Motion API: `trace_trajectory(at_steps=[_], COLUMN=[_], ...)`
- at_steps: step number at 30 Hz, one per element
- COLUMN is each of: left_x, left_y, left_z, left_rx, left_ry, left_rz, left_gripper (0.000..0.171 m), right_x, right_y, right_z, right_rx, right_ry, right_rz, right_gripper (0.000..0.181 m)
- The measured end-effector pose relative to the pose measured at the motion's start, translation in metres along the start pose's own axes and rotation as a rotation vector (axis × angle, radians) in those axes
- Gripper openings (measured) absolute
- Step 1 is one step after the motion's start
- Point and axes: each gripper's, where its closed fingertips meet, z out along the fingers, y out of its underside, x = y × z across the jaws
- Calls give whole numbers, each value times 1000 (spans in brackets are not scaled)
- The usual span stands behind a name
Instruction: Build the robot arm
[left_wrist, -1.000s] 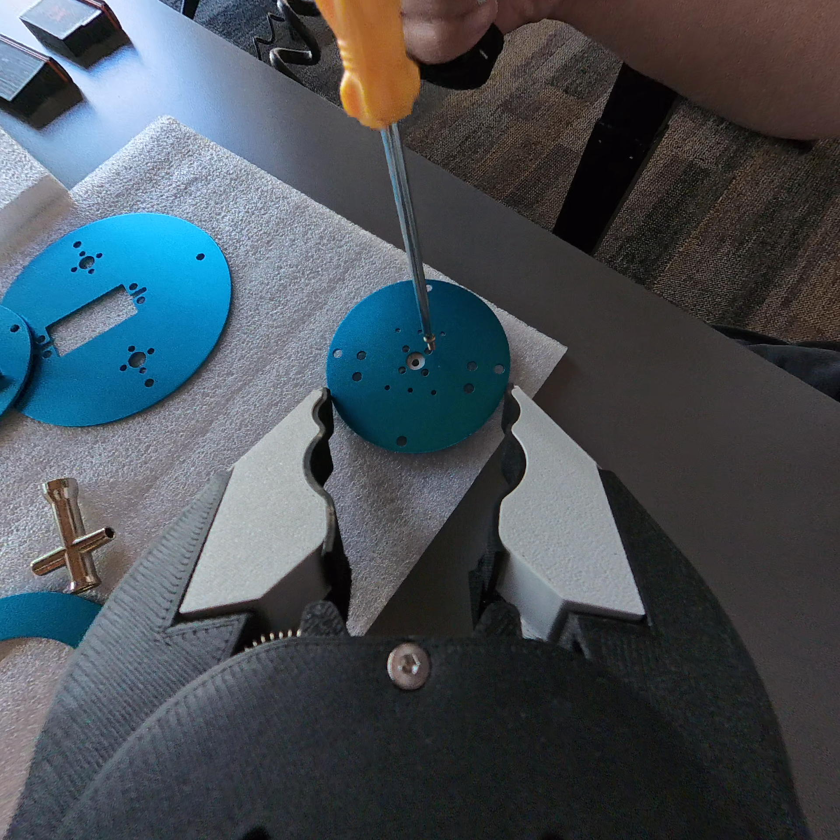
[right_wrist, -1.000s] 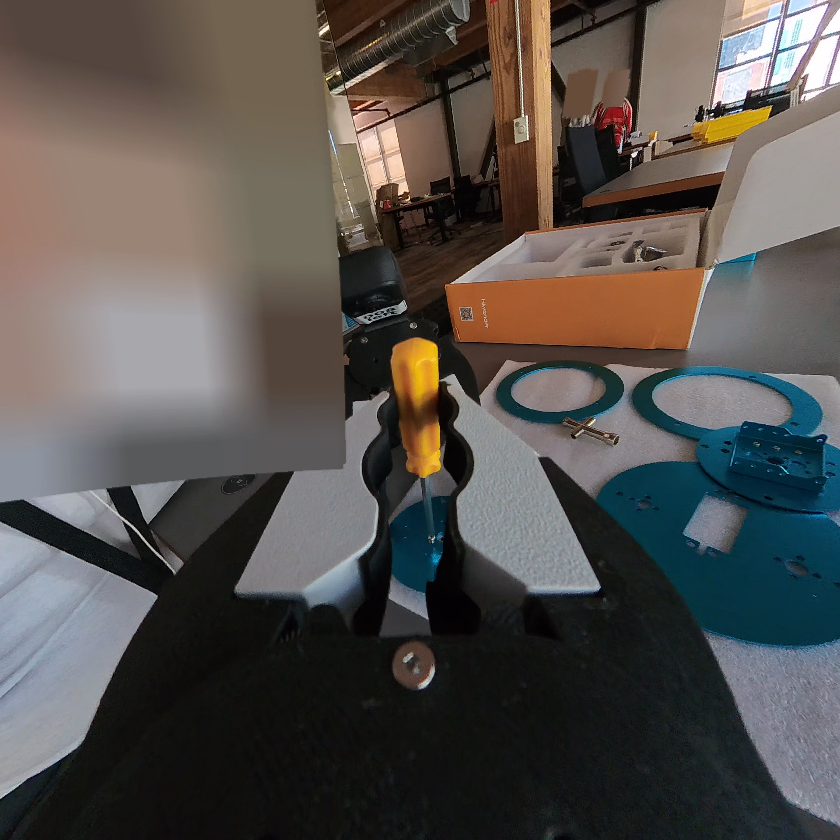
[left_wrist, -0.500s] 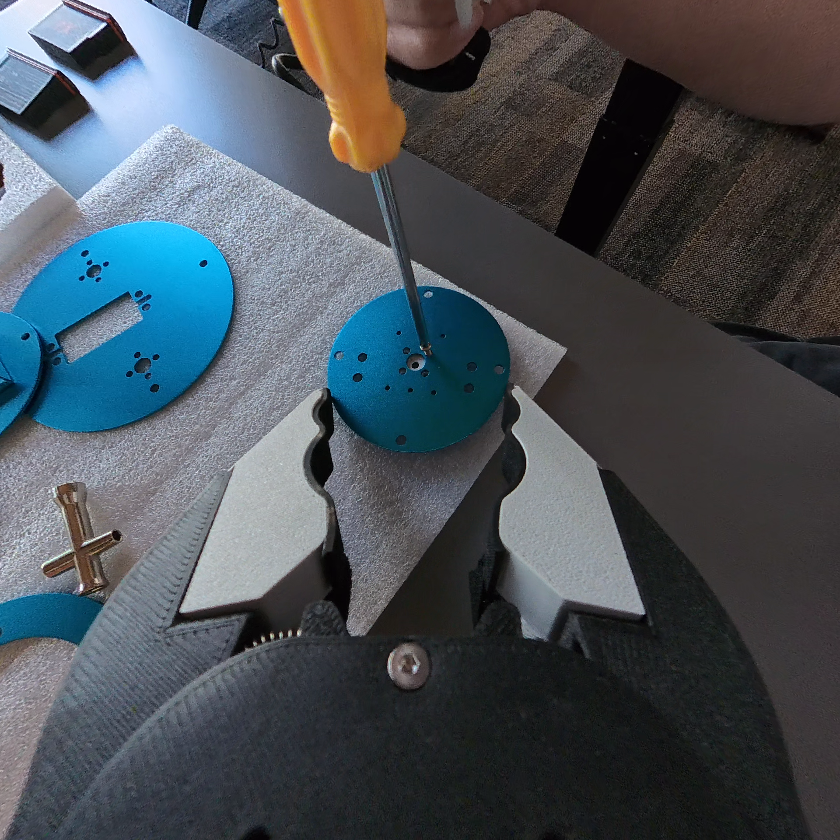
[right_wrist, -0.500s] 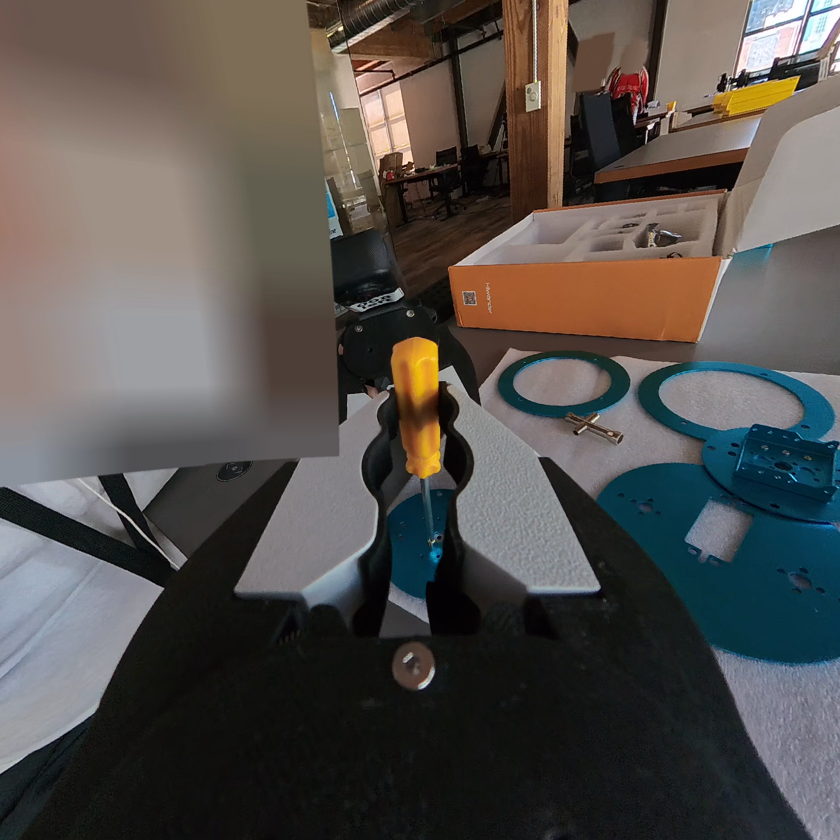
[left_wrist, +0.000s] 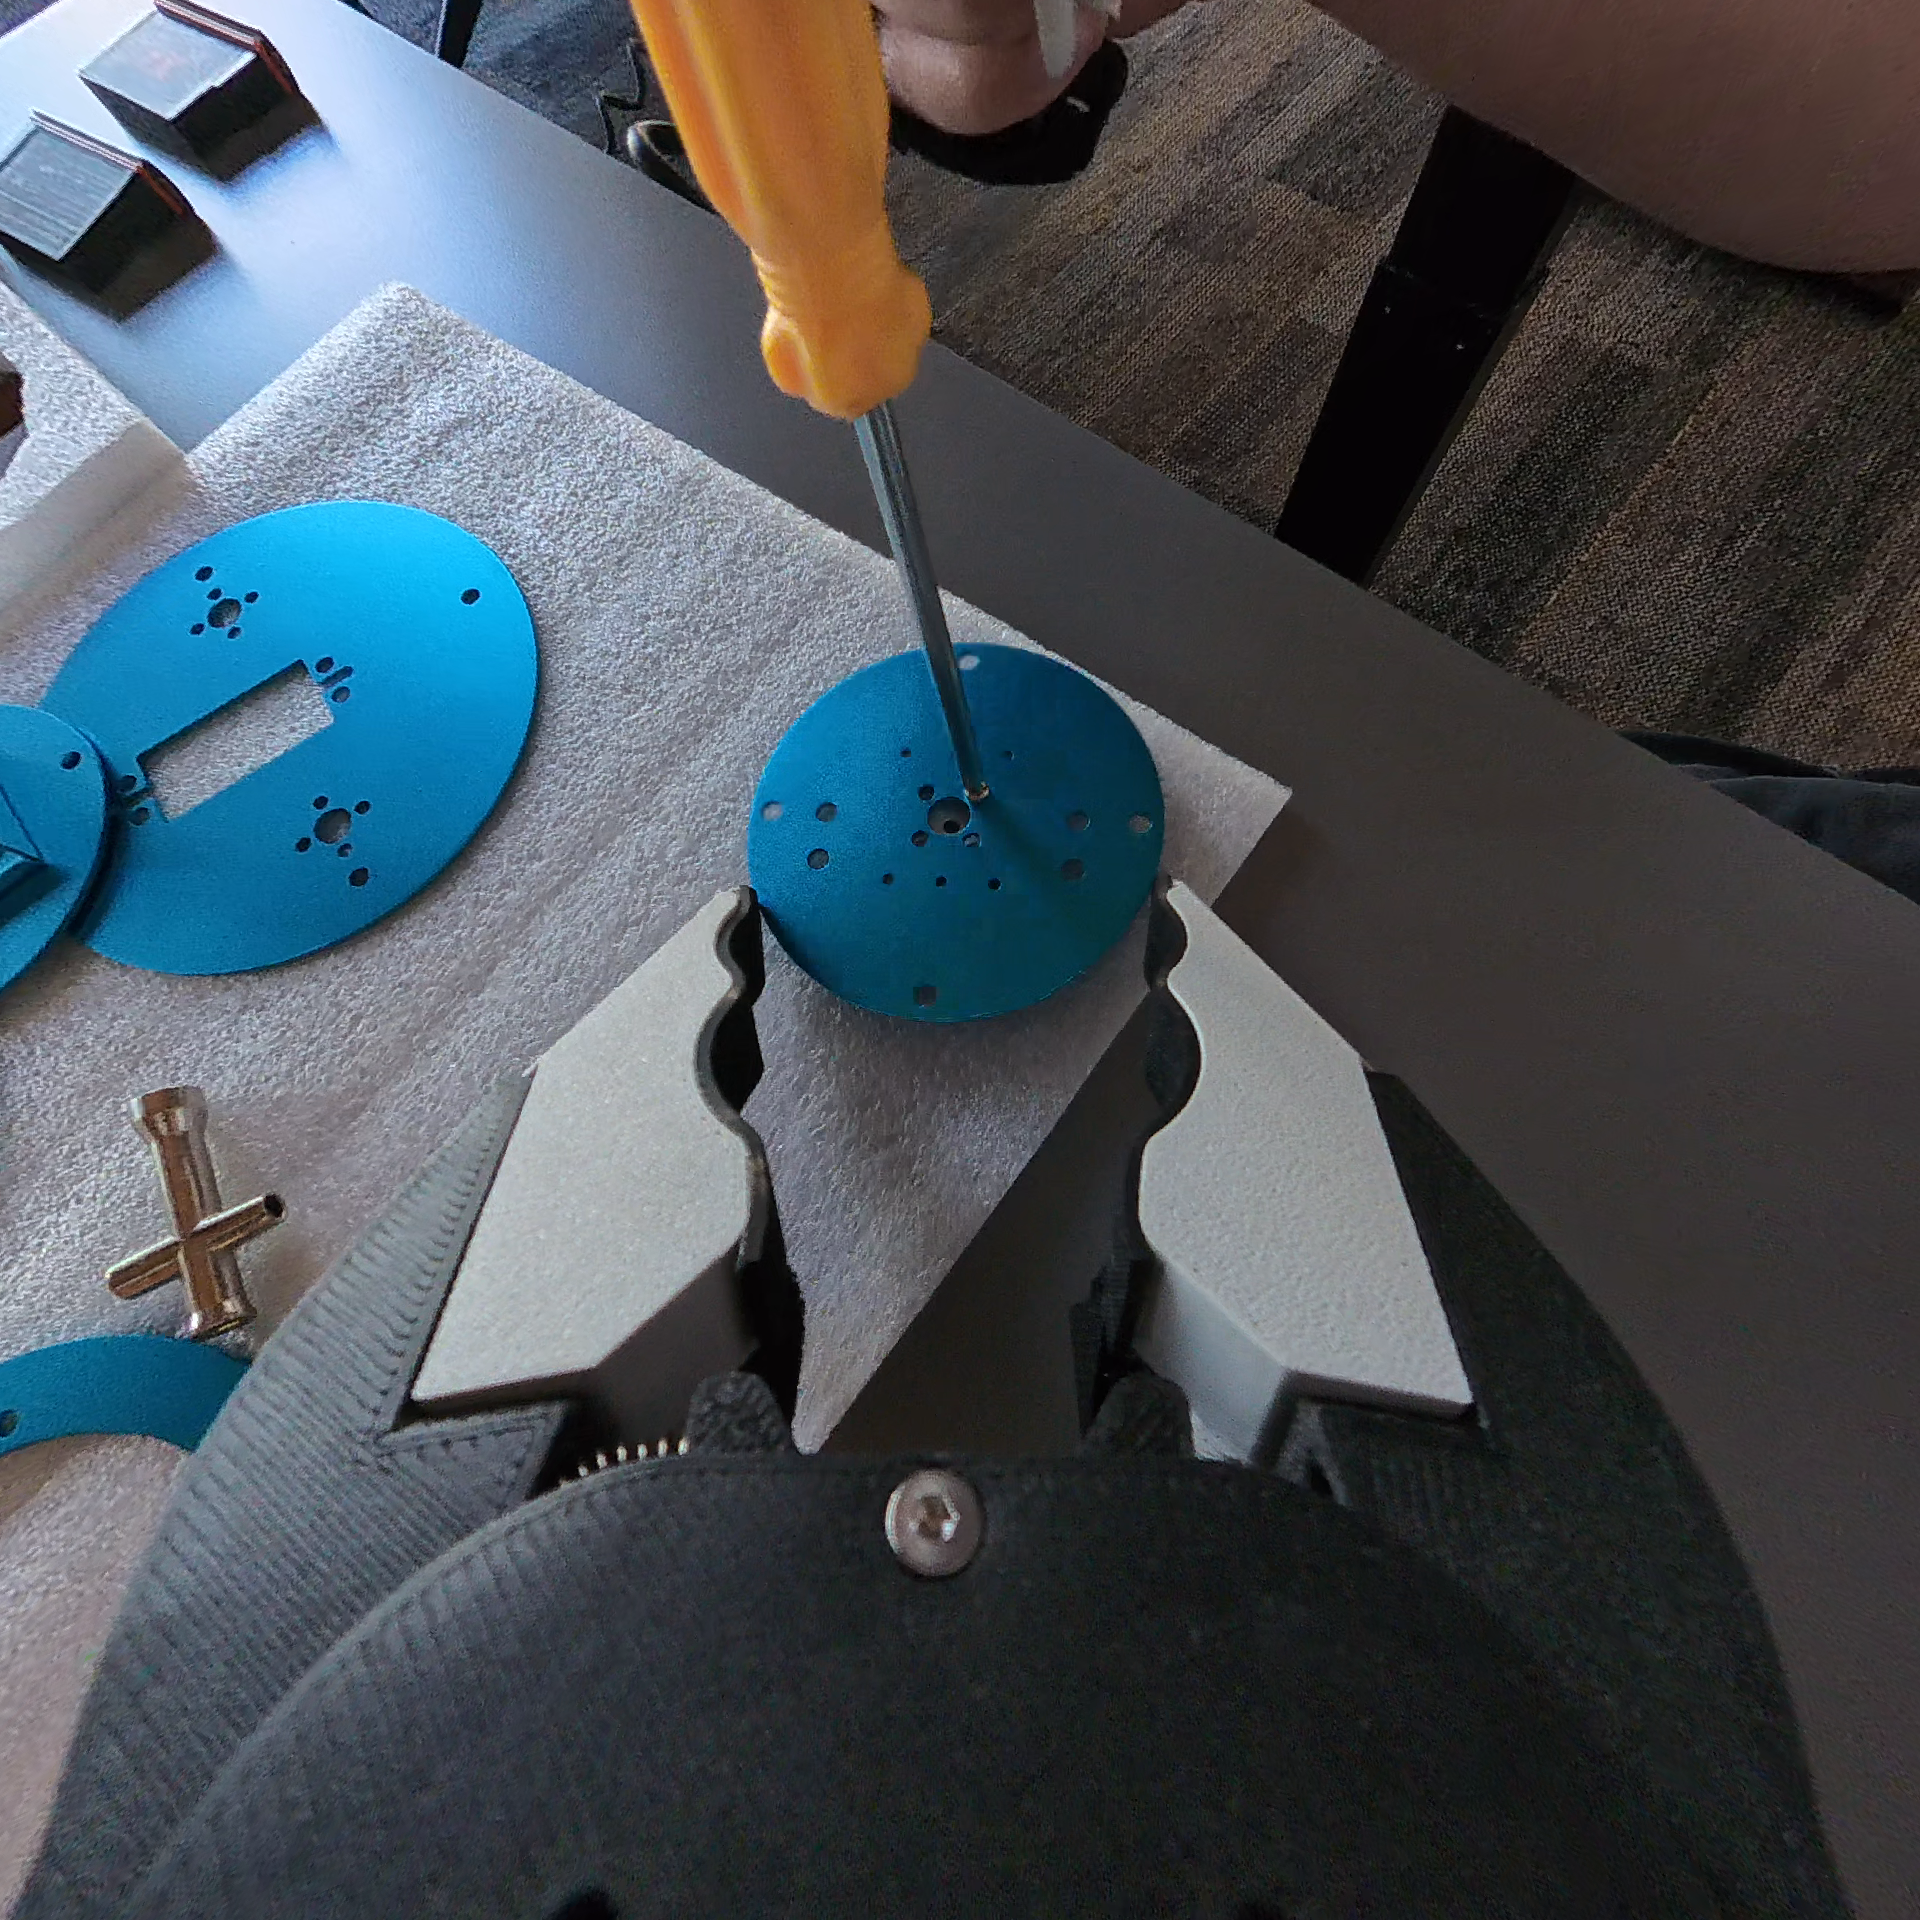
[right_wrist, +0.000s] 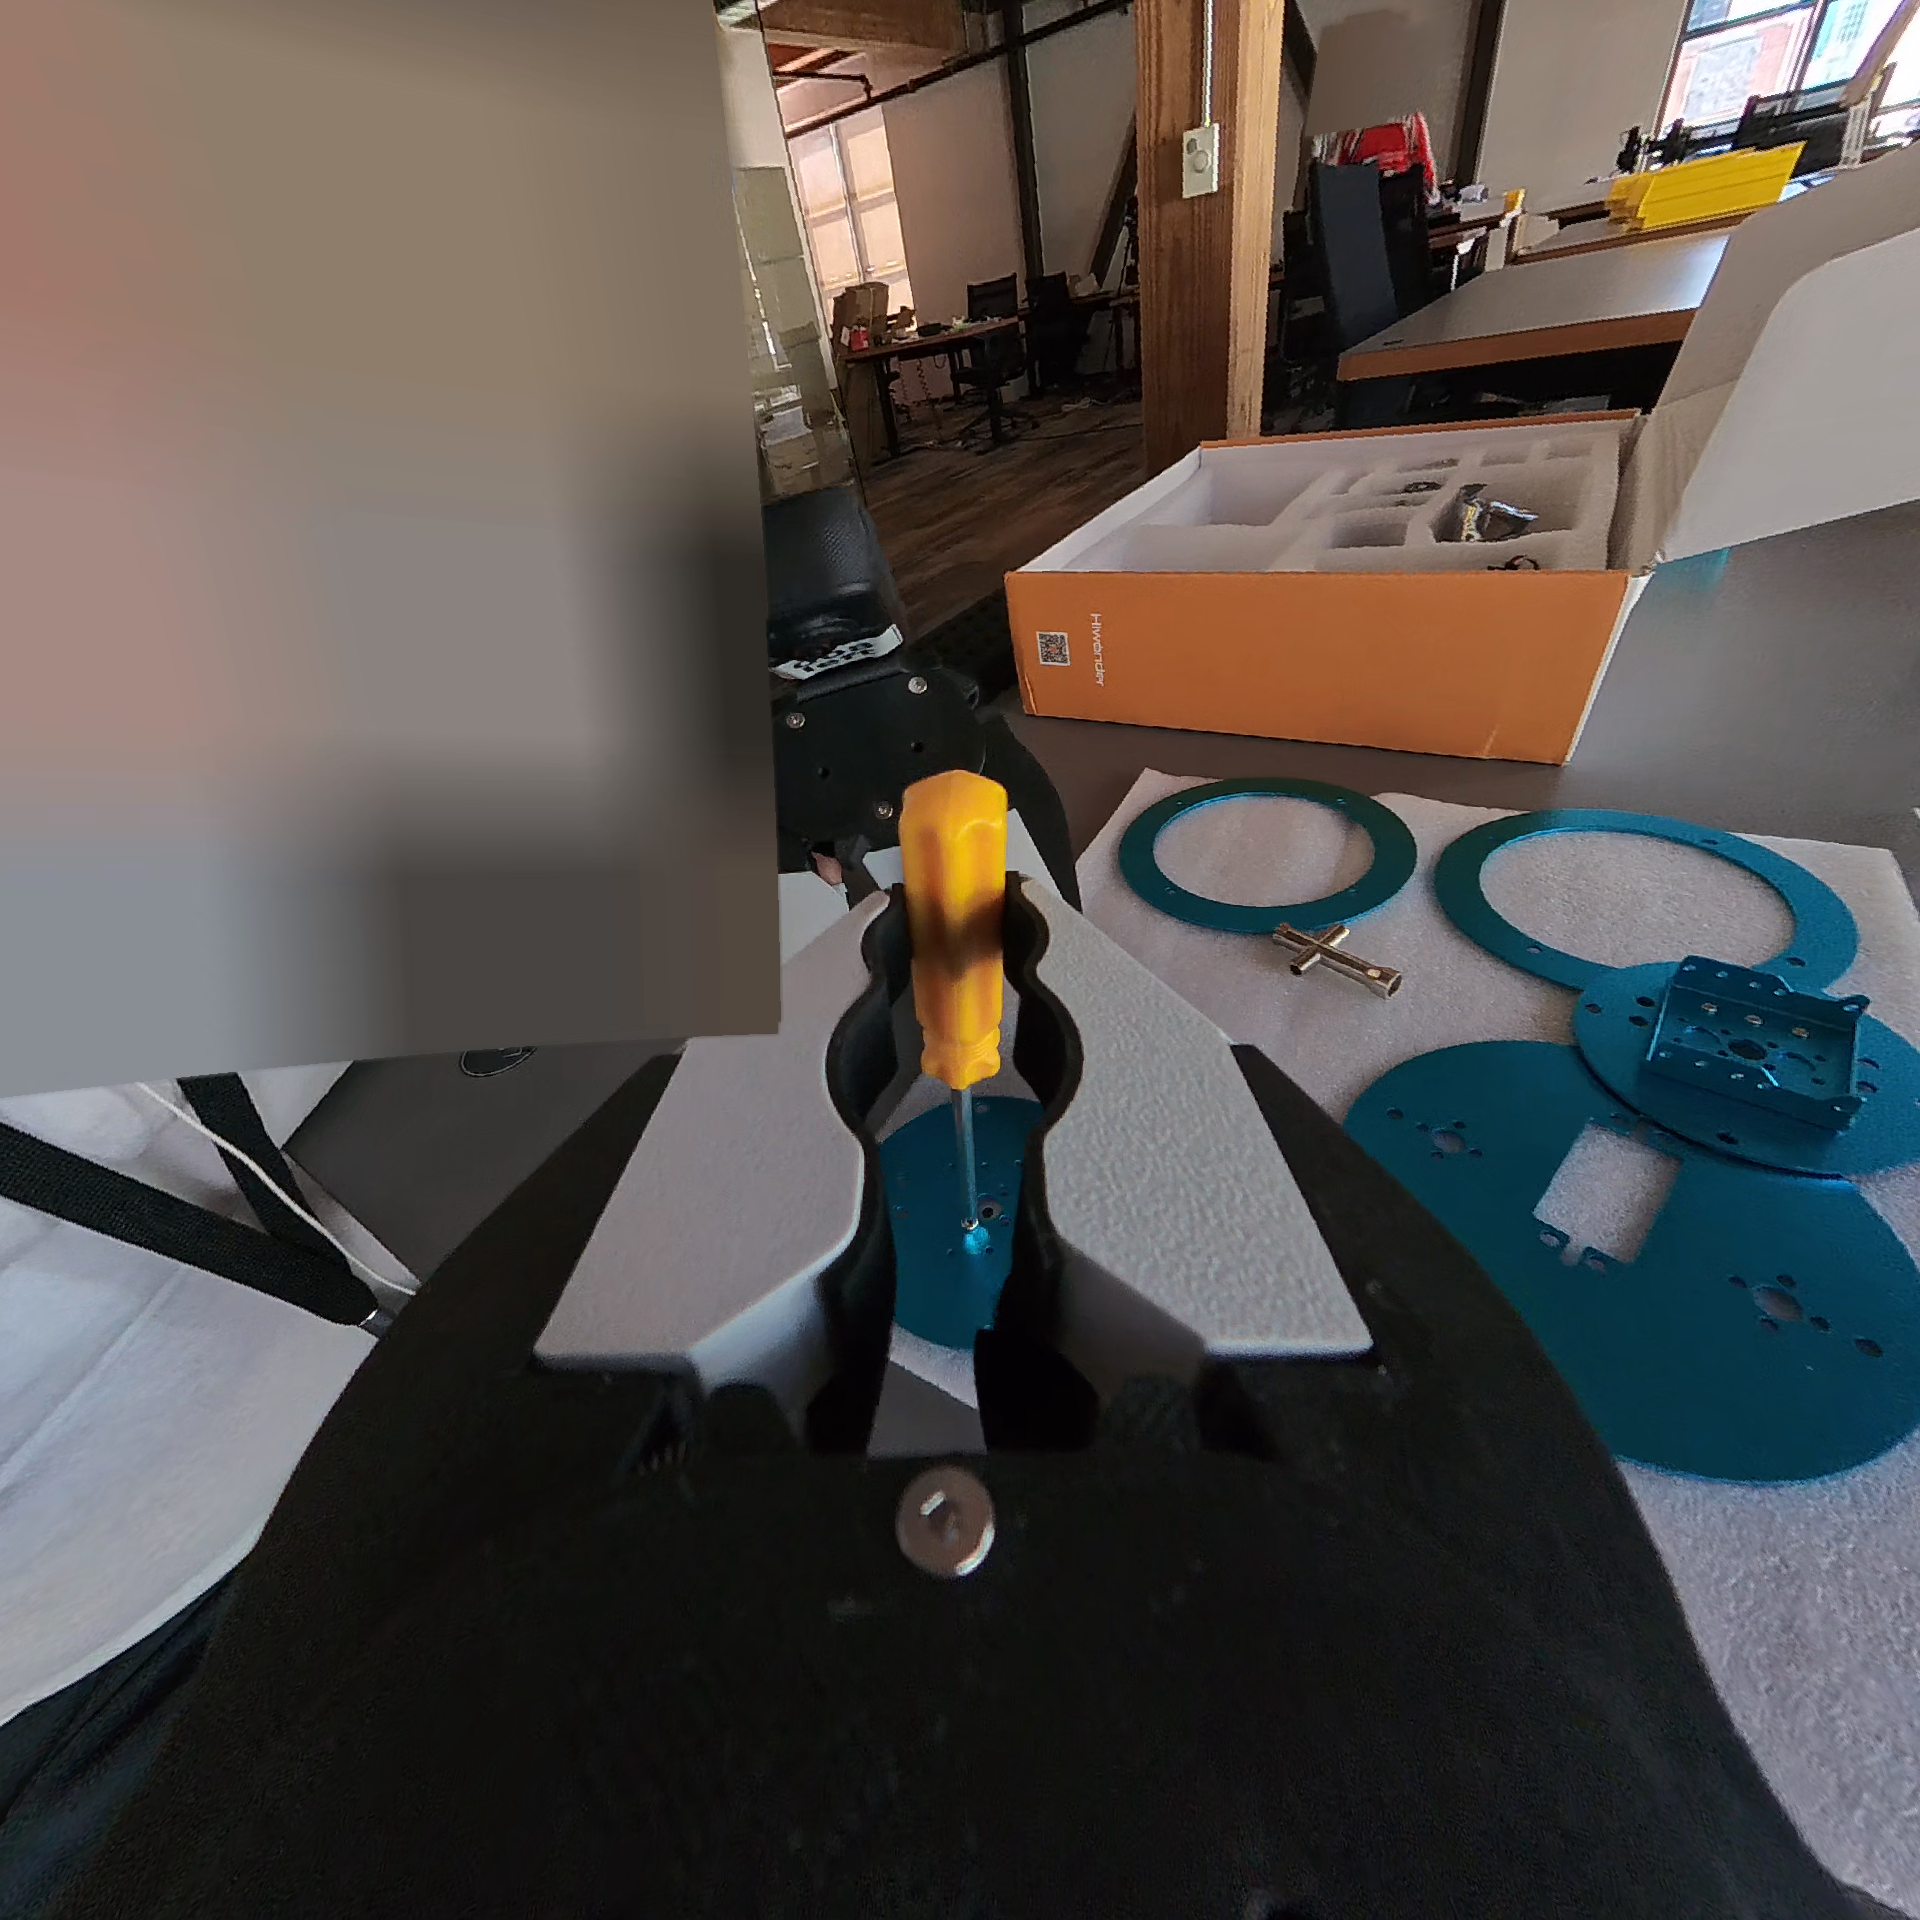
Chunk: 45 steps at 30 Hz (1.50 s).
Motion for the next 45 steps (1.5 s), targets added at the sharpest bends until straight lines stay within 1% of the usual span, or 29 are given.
trace_trajectory(at_steps=[2,5,8,10,14,15,16,18,22,23,26,27,29,32,35,36,40,45], left_x=[1,2,-1,-1,-11,-10,-10,-11,-9,-9,1,3,2,5,5,5,6,7], left_y=[-4,-15,-24,-31,-47,-52,-55,-59,-61,-62,-64,-64,-65,-65,-64,-64,-63,-62], left_z=[-4,-10,-10,-10,-15,-16,-16,-14,-3,-1,1,2,2,2,1,0,-1,-2], left_rx=[27,84,100,117,161,175,180,178,154,153,155,152,159,183,190,191,202,193], left_ry=[19,61,77,100,113,128,132,129,126,122,168,175,154,167,172,173,166,168], left_rz=[-18,-62,-78,-66,-95,-96,-90,-63,-44,-28,14,28,56,66,69,71,81,97], left_gripper=[77,74,63,51,50,47,41,35,35,31,6,2,2,2,2,2,2,2], right_x=[-1,-2,-2,-3,-4,-4,-4,-3,-4,-5,-2,-3,-2,-6,-13,-15,-12,-14], right_y=[0,0,1,1,1,2,2,2,3,3,4,5,6,6,-9,-11,-8,-4], right_z=[0,1,0,0,0,0,0,0,0,0,-2,-3,-4,-4,-6,-7,-14,-14], right_rx=[1,-6,-9,-12,-35,-42,-49,-62,-89,-98,-138,-155,-200,-303,-395,-449,-692,-868], right_ry=[7,34,57,74,100,108,114,127,154,160,201,202,210,207,199,194,187,130], right_rz=[1,-12,-25,-35,-56,-58,-60,-63,-67,-70,-74,-68,-53,-97,-199,-235,-340,-339], right_gripper=[16,16,16,16,16,16,16,16,17,17,17,17,17,18,30,31,28,23])
